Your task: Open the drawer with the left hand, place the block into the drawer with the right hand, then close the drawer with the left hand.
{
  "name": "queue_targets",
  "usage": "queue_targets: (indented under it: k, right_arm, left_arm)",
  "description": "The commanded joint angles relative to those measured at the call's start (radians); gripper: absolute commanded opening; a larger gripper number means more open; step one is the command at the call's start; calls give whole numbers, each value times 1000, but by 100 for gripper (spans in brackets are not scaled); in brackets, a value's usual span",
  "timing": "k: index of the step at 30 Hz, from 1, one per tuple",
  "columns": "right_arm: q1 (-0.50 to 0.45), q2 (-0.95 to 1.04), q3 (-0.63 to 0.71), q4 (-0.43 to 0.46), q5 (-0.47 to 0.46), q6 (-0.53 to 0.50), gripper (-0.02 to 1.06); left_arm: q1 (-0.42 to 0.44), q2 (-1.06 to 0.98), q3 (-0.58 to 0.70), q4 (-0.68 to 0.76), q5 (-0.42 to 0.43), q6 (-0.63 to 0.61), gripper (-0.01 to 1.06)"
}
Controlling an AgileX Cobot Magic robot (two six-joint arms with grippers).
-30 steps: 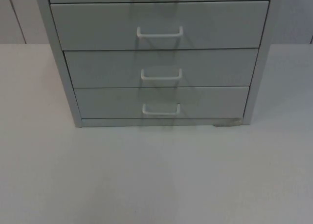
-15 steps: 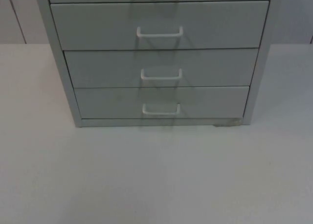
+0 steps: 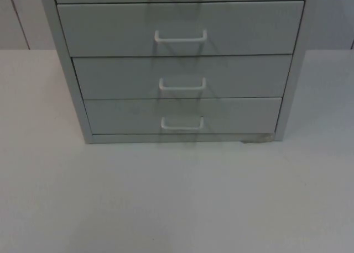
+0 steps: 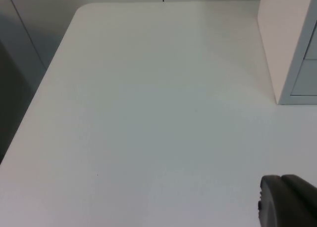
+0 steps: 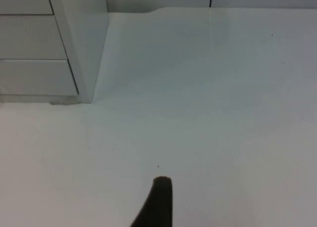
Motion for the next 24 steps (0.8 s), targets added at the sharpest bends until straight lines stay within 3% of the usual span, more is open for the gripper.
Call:
queue_targets:
  k: [1,13,16,19,20,23,24]
  right_arm:
    - [1,-3,6,-8,1,5,78]
    - [1,-3,9,-29,1,36,78]
    - [1,-3,9,-22,1,26,78]
    - [1,-3,9,-22,1,24,79]
    - [1,-3,9,-22,1,24,79]
    - [1,-3,9,-22,1,24,83]
    - [1,-3,9,-22,1,24,88]
  left_arm:
    - [0,-3,5,0,3,-5,0]
    - [0,-3,5,-7,3,0,0]
    - [0,-3,5,-12,3,14,8]
    - [0,-3,5,-12,3,14,47]
    - [0,-3,5,-12,3,14,47]
    - [0,-3,5,-12,3,14,97]
    - [0,-3,5,-12,3,11,105]
